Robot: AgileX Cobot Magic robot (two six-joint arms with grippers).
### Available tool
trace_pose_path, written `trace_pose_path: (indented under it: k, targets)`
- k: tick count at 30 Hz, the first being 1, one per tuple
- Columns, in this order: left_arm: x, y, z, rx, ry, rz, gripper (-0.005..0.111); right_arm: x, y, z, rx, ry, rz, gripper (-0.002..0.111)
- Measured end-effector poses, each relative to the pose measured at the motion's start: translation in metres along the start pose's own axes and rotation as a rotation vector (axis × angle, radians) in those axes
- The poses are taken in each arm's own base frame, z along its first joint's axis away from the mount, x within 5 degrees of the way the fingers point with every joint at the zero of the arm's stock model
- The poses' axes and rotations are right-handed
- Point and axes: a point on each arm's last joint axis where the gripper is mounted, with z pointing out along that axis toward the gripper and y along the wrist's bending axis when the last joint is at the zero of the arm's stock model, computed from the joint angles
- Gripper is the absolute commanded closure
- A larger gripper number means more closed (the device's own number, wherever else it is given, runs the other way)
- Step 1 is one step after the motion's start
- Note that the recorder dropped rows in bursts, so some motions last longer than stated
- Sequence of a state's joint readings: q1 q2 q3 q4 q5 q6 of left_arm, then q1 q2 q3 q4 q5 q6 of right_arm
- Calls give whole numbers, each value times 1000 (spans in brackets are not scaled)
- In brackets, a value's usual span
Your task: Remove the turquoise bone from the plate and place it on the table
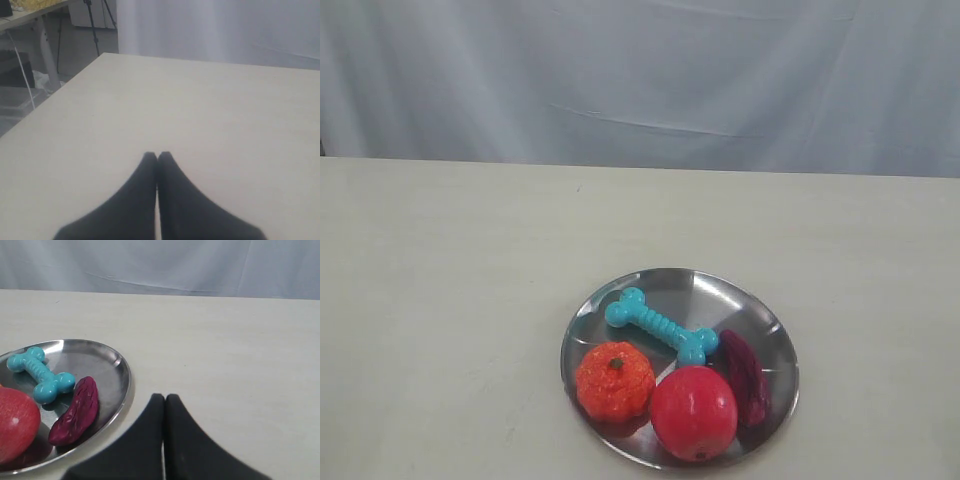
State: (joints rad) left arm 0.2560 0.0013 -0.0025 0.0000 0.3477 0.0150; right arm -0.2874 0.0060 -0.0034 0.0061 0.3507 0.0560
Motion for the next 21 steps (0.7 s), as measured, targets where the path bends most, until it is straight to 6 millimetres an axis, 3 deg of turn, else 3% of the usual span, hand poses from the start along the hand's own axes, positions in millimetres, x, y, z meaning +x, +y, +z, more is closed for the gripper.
trace_pose_path:
  k: [7, 17, 21]
  targets:
    - [0, 0, 0, 0, 0, 0, 107, -4, 0, 0, -3, -47, 0, 109]
    - [0, 0, 0, 0, 0, 0, 107, -35, 2, -7, -22, -399, 0, 109]
    - [0, 0, 0, 0, 0, 0, 107, -41, 2, -10, -26, -466, 0, 109]
